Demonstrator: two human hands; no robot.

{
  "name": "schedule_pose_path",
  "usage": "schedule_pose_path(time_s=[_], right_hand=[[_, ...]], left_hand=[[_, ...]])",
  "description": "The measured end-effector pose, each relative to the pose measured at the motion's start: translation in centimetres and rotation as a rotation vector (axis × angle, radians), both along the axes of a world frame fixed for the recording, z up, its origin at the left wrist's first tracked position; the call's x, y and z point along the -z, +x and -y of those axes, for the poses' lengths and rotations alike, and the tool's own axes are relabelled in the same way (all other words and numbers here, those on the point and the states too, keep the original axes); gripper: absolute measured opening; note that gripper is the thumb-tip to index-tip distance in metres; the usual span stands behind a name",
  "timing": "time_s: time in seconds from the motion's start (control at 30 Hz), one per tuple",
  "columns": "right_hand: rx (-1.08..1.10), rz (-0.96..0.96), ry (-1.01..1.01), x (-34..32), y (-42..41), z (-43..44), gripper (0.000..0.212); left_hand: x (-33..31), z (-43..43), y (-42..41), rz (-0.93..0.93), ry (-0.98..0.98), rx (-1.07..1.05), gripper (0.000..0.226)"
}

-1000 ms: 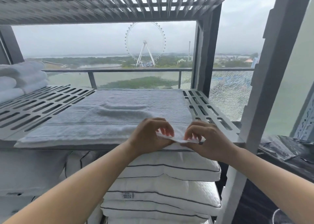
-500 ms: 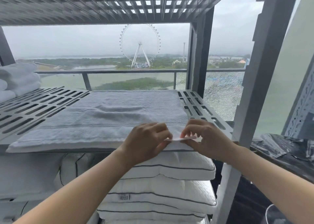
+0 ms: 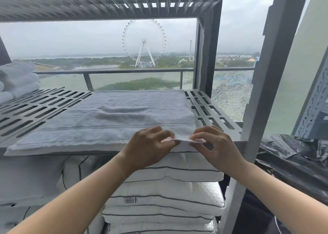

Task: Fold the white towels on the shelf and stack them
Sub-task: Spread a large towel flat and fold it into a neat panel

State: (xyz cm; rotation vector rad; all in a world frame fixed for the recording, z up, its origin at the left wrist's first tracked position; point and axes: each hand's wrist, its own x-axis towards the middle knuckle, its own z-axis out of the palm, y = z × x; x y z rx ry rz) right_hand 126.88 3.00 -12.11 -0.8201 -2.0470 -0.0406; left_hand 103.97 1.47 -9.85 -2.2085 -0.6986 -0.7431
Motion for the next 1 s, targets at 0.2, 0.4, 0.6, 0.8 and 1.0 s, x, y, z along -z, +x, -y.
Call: schedule_pose_path(time_s=[0.2,0.4,0.6,0.8,1.0], right_hand=[[-0.006,-0.018,-0.119,-1.3,-0.2,-0.6,0.006],[0.12,0.097,-0.244,-3.7,-0.9,-3.6,0.006],[0.154,-0.009,-0.143,-3.9,-1.1,-3.5,0.012],[-0.031,0.032,-0.211,-3.4,-0.5,-2.9,0.014],[-0.132,0.125,-0.26,-3.2,-0.5,-2.6,0.024]], left_hand=[[-0.4,-0.2,0.9,0.055,-0.171,-0.105,0.01],[-1.8,-3.3,2.2,0.023,-0.339,-0.319,0.029],[-2.3,-3.2,2.2,0.161,-0.253,-0.164,0.007],[-1.0,-3.5,1.0,0.333,-0.402,0.035,0.012],[-0.8,-3.4,1.0,0.302,-0.371,0.035,0.025]])
